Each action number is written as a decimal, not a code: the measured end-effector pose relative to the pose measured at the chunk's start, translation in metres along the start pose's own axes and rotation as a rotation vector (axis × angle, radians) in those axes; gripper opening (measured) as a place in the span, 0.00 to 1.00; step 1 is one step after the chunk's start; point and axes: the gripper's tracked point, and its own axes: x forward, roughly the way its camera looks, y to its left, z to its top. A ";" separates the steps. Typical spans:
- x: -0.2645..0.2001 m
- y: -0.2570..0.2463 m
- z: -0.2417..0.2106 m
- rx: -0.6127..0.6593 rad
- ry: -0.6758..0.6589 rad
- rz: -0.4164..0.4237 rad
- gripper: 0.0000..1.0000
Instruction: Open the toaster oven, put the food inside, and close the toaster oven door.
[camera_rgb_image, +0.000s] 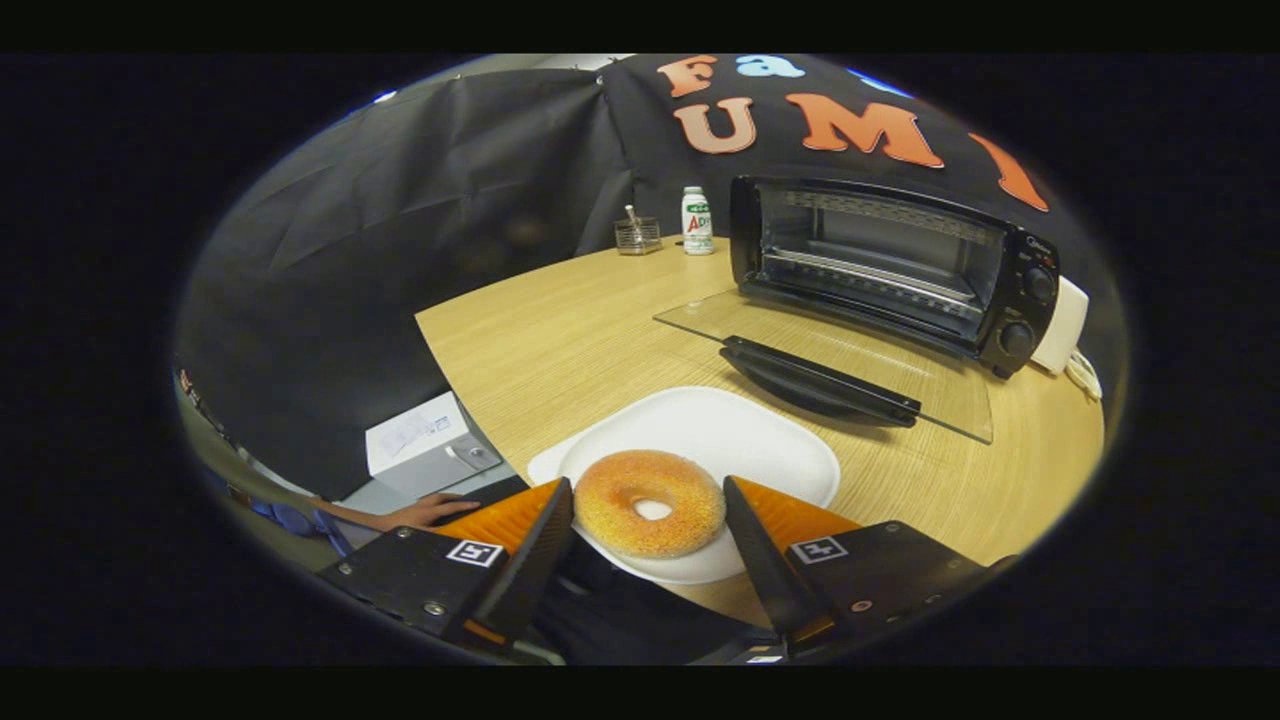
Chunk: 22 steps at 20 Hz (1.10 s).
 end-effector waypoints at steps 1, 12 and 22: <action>0.000 0.000 -0.001 0.005 0.005 0.003 0.88; 0.000 -0.009 0.053 0.220 -0.169 0.051 0.64; 0.012 -0.044 0.156 0.555 -0.486 0.112 0.63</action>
